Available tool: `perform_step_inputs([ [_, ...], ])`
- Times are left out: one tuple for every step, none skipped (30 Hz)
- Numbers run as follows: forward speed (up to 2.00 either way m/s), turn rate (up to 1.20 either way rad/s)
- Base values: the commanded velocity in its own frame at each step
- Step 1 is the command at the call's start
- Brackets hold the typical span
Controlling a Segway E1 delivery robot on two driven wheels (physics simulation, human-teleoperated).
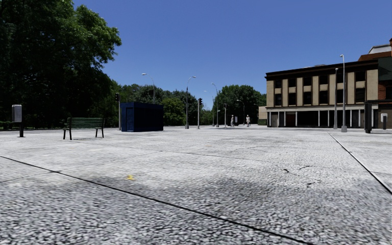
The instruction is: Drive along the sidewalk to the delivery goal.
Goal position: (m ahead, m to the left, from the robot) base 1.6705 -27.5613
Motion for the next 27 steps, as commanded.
perform_step_inputs([
  [0.0, 0.0],
  [0.0, 0.0],
  [0.0, 0.0],
  [0.0, 0.0],
  [0.0, 0.0],
  [0.0, 0.0],
  [0.0, 0.0],
  [0.0, 0.0],
  [0.0, 0.0],
  [0.0, 0.0],
  [0.0, 0.0],
  [0.0, 0.0],
  [0.0, 0.0],
  [0.0, 0.0],
  [0.0, 0.0],
  [0.0, 0.0],
  [0.0, 0.0],
  [0.0, 0.0],
  [0.0, 0.0],
  [0.0, 0.0],
  [0.0, 0.0],
  [0.0, 0.0],
  [0.0, 0.0],
  [0.0, 0.0],
  [0.0, 0.0],
  [0.0, 0.0],
  [0.0, 0.0],
])
